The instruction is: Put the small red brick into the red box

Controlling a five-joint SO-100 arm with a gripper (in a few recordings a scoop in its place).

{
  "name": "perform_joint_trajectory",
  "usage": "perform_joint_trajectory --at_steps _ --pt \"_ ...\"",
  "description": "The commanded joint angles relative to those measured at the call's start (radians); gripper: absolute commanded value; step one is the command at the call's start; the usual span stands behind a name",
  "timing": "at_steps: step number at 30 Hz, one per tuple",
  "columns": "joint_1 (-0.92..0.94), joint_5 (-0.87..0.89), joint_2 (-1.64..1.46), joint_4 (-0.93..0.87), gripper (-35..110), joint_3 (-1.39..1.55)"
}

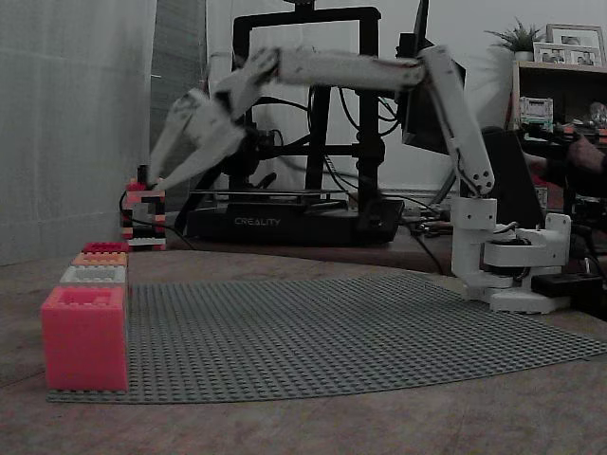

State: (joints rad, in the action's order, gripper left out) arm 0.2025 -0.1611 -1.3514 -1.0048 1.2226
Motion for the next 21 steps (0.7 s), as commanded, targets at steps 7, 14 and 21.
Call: perform_joint_trajectory --at_steps 7,14,21 --pt "-0.089 0.005 -0.842 -0.066 0 0.923" --pt "-0.173 0.043 -1.235 -0.081 0 1.362" --pt "-0.244 0.081 -1.505 -0.206 0 1.520"
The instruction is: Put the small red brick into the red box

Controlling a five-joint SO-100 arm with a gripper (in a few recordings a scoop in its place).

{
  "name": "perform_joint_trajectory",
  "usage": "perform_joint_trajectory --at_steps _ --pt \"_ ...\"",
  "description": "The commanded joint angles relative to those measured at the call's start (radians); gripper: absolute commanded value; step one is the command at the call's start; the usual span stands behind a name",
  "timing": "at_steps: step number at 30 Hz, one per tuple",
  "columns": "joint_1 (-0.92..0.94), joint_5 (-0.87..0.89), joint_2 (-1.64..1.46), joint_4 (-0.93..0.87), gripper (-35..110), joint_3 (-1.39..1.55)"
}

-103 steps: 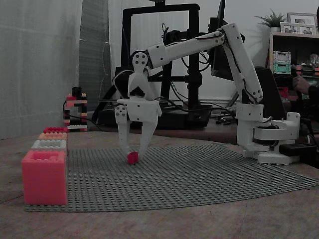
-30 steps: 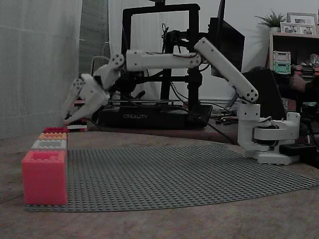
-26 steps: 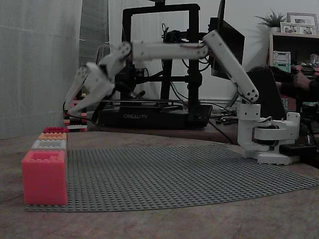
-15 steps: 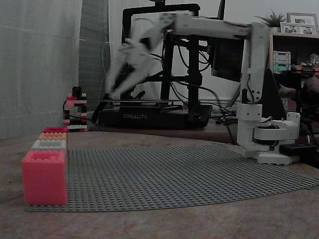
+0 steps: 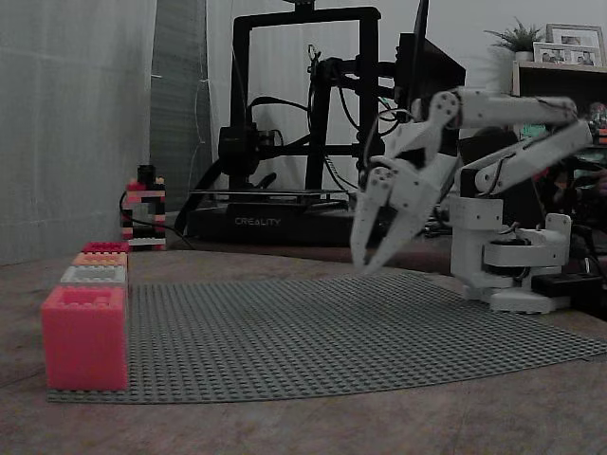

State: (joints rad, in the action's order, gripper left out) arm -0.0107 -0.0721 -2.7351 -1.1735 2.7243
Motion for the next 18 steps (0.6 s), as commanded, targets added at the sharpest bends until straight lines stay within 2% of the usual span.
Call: perform_joint_trajectory --at_steps 1,18 --pt "-0.034 -0.008 -0.146 -0.054 0 0.031" --pt "-0.044 -0.005 -0.449 -0.219 0 0.129"
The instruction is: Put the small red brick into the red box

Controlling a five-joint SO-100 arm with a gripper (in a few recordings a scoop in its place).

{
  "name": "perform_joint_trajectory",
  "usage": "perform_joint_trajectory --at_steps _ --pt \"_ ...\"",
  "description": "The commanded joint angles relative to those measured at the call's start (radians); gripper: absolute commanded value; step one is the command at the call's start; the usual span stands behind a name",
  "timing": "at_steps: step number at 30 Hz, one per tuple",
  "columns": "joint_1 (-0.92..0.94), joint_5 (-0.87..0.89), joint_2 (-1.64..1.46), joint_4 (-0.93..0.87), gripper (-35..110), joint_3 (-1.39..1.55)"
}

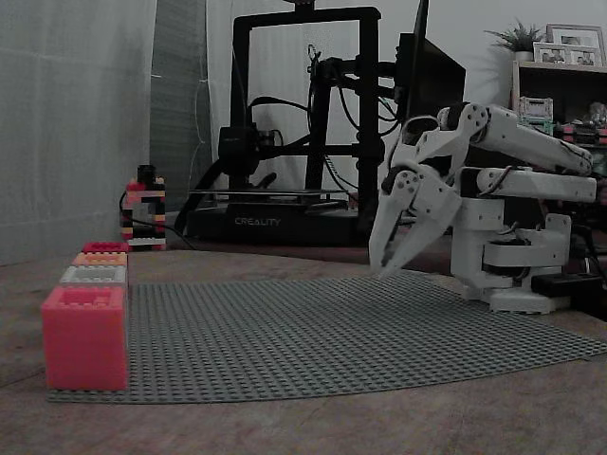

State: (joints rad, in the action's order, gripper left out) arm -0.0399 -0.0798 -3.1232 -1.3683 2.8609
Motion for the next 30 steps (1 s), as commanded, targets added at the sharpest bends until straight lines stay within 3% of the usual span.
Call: perform_joint_trajectory --at_steps 1,30 --pt "-0.015 0.003 -0.072 -0.029 0 -0.006" --pt "-0.014 0.029 -0.097 -0.037 0 -0.002"
